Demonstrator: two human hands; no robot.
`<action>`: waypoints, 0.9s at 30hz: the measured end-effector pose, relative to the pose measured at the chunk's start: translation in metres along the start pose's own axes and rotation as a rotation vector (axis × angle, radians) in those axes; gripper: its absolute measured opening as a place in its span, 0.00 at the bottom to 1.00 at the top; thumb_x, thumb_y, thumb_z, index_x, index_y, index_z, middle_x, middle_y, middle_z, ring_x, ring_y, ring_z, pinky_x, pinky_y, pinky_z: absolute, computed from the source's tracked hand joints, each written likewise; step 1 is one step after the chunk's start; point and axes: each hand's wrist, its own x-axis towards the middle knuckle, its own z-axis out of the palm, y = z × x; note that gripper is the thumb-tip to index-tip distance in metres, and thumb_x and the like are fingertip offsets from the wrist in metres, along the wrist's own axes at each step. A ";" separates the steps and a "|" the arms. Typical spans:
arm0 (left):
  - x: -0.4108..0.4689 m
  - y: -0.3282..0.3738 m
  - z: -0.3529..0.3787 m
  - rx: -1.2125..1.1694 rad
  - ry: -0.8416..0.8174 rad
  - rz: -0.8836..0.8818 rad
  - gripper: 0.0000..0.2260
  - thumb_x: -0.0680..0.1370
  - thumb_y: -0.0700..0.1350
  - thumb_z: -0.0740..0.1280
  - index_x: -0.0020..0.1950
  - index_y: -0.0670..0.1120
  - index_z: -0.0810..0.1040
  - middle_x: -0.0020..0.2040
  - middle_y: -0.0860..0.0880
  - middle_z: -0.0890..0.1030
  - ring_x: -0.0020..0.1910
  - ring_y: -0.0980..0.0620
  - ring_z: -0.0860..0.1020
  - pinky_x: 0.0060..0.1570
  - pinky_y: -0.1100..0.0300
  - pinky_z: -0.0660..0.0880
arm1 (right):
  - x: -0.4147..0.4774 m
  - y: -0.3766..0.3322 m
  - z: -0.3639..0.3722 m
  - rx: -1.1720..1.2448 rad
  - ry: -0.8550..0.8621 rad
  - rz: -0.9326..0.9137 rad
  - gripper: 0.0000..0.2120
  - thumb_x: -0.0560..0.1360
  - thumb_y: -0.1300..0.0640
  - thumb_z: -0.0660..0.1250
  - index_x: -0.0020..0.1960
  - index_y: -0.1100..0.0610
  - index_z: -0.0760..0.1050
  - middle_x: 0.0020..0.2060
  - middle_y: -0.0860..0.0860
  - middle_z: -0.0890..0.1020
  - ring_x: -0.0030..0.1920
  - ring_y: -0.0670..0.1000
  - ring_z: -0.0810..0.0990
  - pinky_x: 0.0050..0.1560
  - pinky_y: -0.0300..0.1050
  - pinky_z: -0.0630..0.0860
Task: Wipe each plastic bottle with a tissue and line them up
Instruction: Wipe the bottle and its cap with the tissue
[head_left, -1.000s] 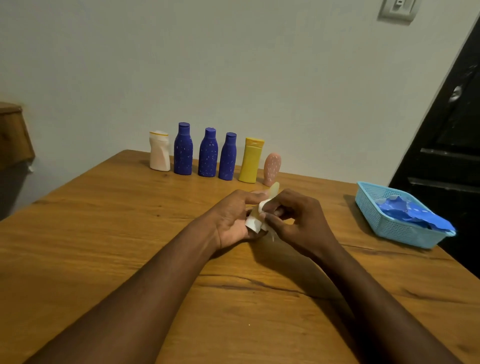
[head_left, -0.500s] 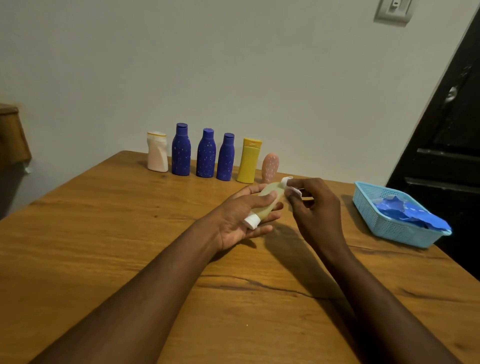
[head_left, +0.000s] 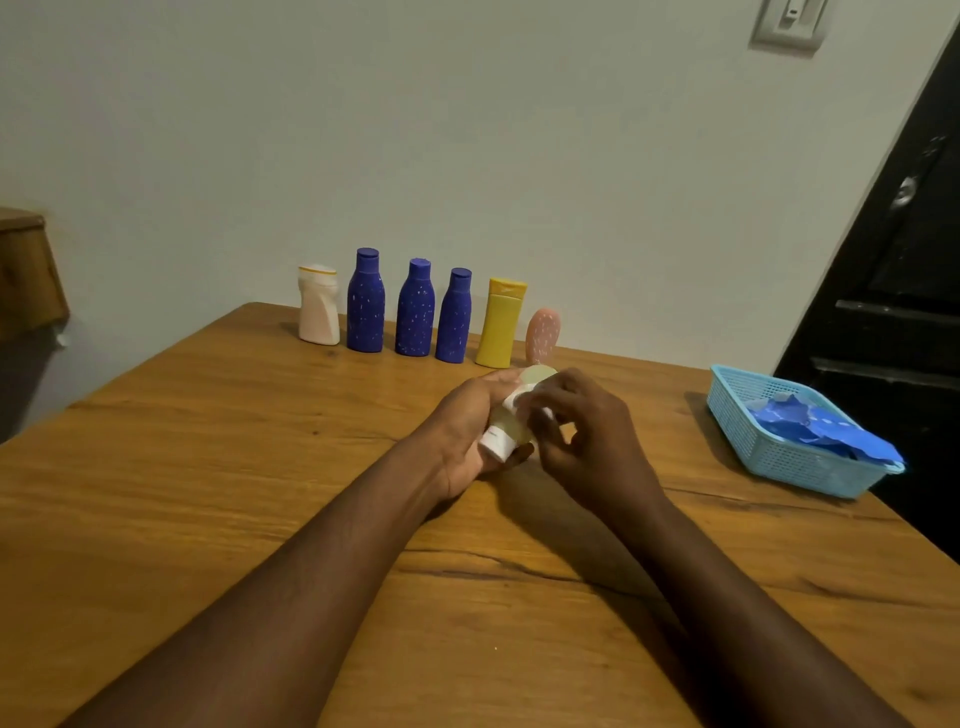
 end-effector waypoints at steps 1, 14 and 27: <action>-0.001 0.000 0.001 0.018 -0.023 -0.006 0.12 0.84 0.44 0.62 0.65 0.52 0.80 0.61 0.43 0.83 0.51 0.46 0.81 0.47 0.51 0.78 | 0.002 0.005 -0.004 -0.018 0.079 0.034 0.11 0.75 0.63 0.72 0.55 0.54 0.82 0.52 0.49 0.79 0.50 0.46 0.77 0.45 0.41 0.79; 0.000 -0.008 0.010 -0.083 -0.024 -0.061 0.14 0.86 0.53 0.61 0.68 0.54 0.80 0.64 0.40 0.82 0.54 0.43 0.81 0.49 0.48 0.82 | 0.001 0.013 0.005 0.028 0.193 0.173 0.11 0.76 0.62 0.71 0.57 0.56 0.80 0.54 0.51 0.80 0.51 0.47 0.78 0.47 0.33 0.75; 0.000 -0.008 0.012 0.006 0.140 -0.034 0.21 0.83 0.61 0.61 0.64 0.45 0.78 0.48 0.42 0.87 0.43 0.46 0.86 0.40 0.51 0.83 | -0.003 0.000 0.016 0.084 0.214 0.071 0.12 0.77 0.50 0.71 0.58 0.53 0.80 0.53 0.46 0.76 0.53 0.42 0.76 0.45 0.30 0.74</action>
